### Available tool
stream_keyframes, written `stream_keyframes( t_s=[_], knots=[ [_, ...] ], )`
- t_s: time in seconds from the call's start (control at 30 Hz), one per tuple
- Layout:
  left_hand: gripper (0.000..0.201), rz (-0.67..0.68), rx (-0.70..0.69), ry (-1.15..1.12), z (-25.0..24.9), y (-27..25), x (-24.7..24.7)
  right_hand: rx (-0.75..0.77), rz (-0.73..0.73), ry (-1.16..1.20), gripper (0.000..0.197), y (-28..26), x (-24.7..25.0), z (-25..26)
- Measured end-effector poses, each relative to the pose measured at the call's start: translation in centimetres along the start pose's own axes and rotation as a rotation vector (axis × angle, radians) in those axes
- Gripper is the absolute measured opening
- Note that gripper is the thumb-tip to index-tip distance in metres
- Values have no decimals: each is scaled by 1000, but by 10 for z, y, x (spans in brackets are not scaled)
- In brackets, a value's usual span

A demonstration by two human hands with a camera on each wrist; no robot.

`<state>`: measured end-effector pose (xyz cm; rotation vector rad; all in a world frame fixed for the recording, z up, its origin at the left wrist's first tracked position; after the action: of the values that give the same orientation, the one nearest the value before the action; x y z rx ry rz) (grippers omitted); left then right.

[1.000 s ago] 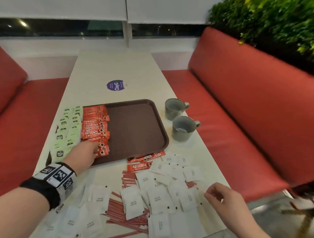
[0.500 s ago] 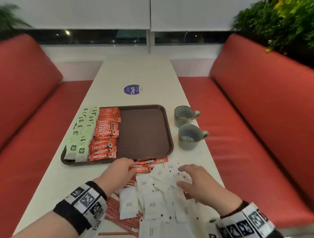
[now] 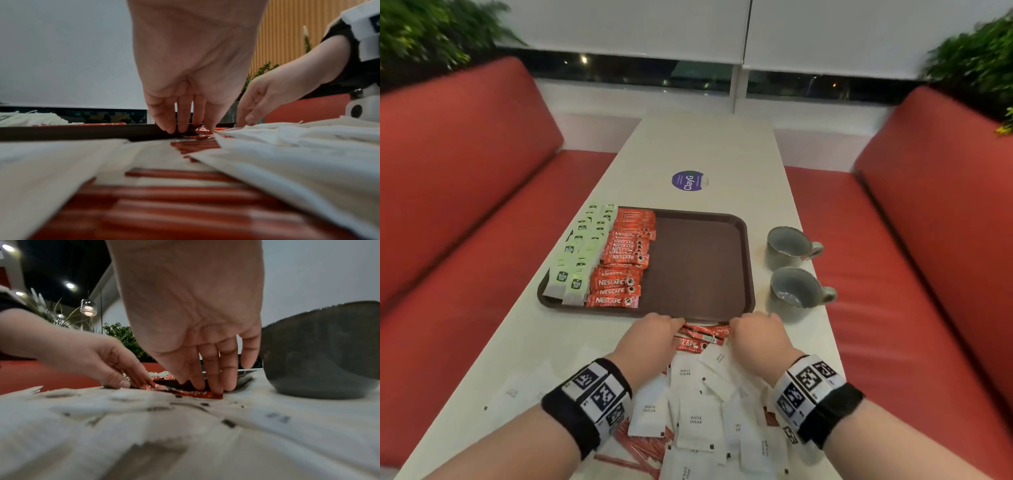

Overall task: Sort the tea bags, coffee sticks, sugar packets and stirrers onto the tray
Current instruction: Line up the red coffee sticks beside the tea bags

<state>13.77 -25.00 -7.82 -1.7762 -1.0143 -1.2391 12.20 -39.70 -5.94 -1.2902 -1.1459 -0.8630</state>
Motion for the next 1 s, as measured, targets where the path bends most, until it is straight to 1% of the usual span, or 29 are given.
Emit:
stream_keyframes(
  t_s=[0.2,0.33,0.4,0.53,0.63,0.7,0.73,0.8,0.83,0.9,1.0],
  knots=[
    [29,54,-44,55,-11,1,-3,31,-14,-11,28,1,-4,8],
    [20,82,-36,9,-13,3,-1,72,-54,-14,24,1,4,16],
    [15,72,-28,-14,-14,0,6,87,-56,-6,23,1,5,19],
    [10,1,-13,-110,-8,-15,25,119,-24,-45,30,3,3,24],
    [11,-43,60,-289,12,-30,34,173,-43,-78,33,3,5,29],
    [26,-20,135,-413,28,-39,35,213,-59,-102,33,3,4,30],
    [28,-1,165,-447,35,-44,35,220,-67,-96,32,2,4,29],
    [11,28,208,-480,45,-53,38,189,-98,-24,30,2,8,23],
    [7,29,230,-520,49,-58,39,163,-126,45,29,1,12,21],
    [9,16,296,-666,57,-66,39,130,-200,251,22,-5,25,22],
    [11,-28,397,-1032,54,-71,36,162,-261,629,8,-19,48,45]
  ],
)
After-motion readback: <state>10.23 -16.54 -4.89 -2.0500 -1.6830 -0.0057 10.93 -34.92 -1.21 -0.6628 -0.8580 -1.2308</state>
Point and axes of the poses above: each hand's wrist, its own y-axis towards the middle knuckle, its own x-axis out of the back of the hand, z = x × y, the point moved 9 cm from there along y, towards the middle knuckle, and after that the axes turned 3 degrees about -y, right-handed, at the moved point
